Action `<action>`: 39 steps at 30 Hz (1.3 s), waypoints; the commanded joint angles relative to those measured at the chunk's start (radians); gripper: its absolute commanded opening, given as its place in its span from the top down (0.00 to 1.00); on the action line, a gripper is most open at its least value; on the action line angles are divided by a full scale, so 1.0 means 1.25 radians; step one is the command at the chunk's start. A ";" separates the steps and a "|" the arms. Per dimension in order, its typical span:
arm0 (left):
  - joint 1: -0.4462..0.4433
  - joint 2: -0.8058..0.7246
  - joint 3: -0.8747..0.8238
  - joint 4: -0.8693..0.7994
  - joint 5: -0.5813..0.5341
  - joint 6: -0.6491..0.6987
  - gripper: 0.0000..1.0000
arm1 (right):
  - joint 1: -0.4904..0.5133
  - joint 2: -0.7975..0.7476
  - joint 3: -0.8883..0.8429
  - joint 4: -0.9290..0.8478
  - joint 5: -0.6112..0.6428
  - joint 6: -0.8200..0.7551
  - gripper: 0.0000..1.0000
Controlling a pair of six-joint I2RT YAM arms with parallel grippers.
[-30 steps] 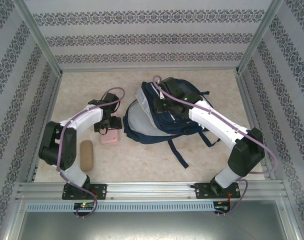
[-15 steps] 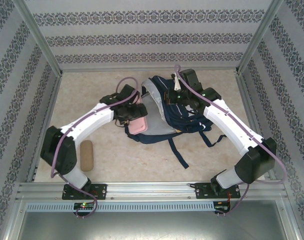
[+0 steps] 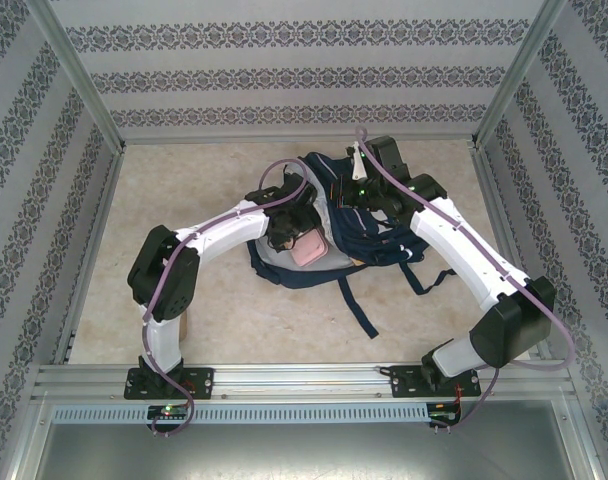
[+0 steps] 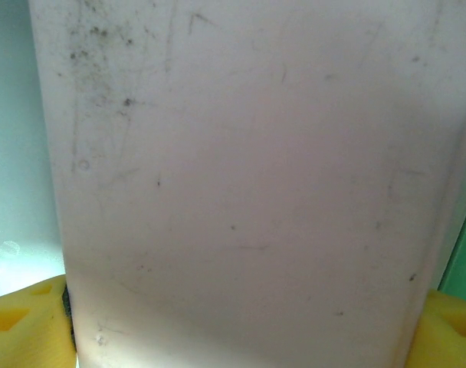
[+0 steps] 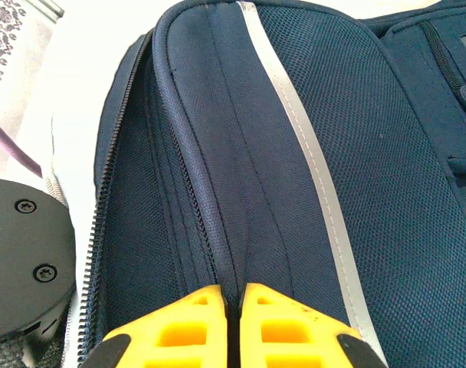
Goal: Pack books, pencil case, and school supplies into a backpack
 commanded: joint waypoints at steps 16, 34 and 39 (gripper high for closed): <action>-0.036 0.019 0.052 -0.047 -0.032 0.006 0.00 | -0.012 -0.029 0.005 0.046 -0.027 0.030 0.90; 0.022 -0.213 -0.041 -0.169 -0.148 0.100 0.04 | 0.009 -0.011 0.007 0.064 -0.052 0.031 0.90; 0.093 -0.361 -0.165 -0.282 -0.234 0.089 0.04 | 0.035 0.014 0.023 0.077 -0.056 0.032 0.90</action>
